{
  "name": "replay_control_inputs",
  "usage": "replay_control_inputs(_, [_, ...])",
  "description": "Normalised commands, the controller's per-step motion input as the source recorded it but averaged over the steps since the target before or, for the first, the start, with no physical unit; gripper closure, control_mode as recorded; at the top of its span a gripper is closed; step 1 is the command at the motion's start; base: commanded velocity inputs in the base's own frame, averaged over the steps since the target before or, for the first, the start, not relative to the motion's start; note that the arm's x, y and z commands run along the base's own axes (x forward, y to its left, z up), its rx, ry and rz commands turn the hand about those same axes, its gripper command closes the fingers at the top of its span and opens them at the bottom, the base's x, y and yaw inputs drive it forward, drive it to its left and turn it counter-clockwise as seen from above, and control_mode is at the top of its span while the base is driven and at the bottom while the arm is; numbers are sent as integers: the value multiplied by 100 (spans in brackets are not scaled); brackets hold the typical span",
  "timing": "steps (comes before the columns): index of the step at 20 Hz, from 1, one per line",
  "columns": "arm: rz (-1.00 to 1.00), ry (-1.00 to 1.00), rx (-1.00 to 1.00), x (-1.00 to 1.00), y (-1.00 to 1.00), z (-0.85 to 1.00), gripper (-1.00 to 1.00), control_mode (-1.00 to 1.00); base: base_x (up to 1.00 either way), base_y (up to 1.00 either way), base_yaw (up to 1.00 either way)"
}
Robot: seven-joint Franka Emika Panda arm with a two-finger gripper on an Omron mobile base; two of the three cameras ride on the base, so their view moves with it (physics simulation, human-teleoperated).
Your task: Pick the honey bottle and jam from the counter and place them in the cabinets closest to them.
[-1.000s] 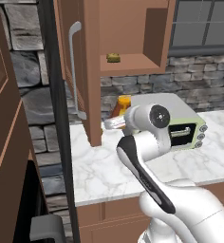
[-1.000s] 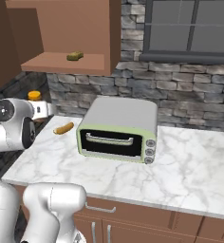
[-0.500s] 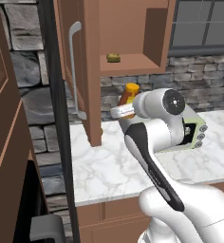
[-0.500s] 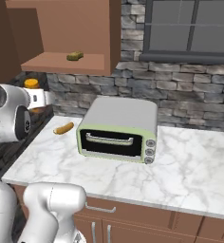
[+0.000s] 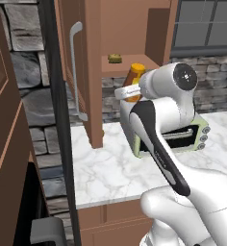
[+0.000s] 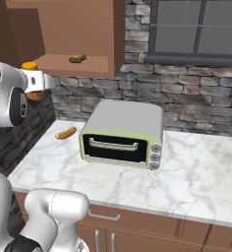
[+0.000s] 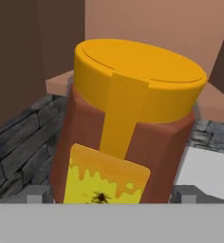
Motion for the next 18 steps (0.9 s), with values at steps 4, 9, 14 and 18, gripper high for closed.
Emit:
replay_control_inputs(4, [-1,-6,0,-5,0,48,100,-100,0,0,0])
replay_control_inputs(9, [0,-7,0,-2,0,12,100,-100,0,0,0])
replay_control_inputs(14, [0,-6,0,9,-2,10,100,-100,0,0,0])
replay_control_inputs(18, [0,-1,1,26,-1,20,100,-100,0,0,0])
